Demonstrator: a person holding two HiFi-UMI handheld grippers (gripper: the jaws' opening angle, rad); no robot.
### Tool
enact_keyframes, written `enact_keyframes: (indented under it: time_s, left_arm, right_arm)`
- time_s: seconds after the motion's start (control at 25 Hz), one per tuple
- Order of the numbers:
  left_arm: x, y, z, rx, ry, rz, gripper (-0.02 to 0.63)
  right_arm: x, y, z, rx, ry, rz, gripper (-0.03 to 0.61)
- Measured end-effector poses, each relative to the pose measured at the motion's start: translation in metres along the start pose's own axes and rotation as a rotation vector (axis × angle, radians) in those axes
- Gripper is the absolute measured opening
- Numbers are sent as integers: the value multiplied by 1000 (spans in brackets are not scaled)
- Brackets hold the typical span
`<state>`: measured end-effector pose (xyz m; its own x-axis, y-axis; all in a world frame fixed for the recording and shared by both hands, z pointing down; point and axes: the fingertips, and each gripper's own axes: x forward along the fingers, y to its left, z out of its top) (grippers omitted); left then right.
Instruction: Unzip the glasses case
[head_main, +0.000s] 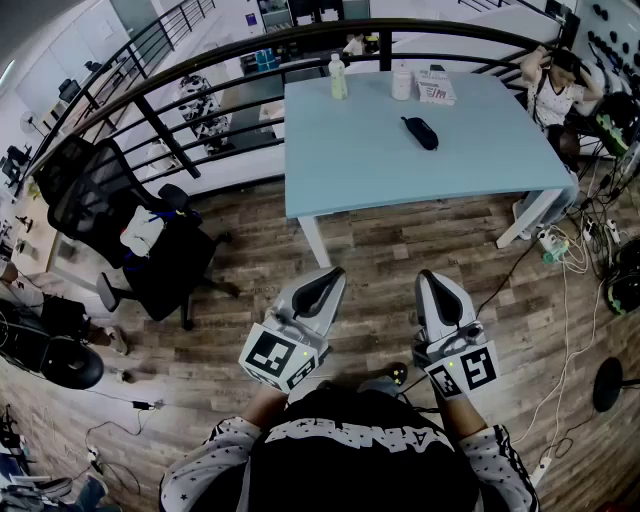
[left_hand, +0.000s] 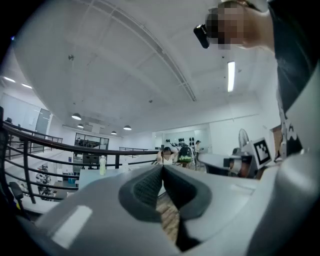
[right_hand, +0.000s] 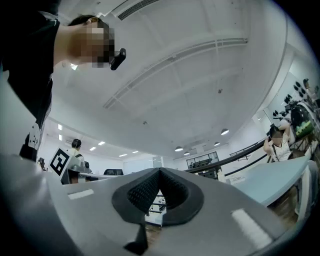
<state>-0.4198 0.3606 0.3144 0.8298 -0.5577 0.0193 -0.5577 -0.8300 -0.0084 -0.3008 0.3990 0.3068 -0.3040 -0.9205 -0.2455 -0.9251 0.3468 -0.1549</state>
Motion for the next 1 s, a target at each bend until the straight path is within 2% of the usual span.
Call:
enact_keyframes:
  time_s: [0.36, 0.64, 1.0]
  left_arm:
    - [23, 0, -3, -4, 3, -16, 0]
    - [44, -4, -4, -11, 12, -20, 0]
    - [56, -2, -9, -12, 29, 32, 0]
  right_arm:
    - [5, -23, 0, -6, -6, -12, -4]
    - [3, -46, 2, 30, -19, -29, -3]
    - [12, -61, -2, 48, -17, 37, -5]
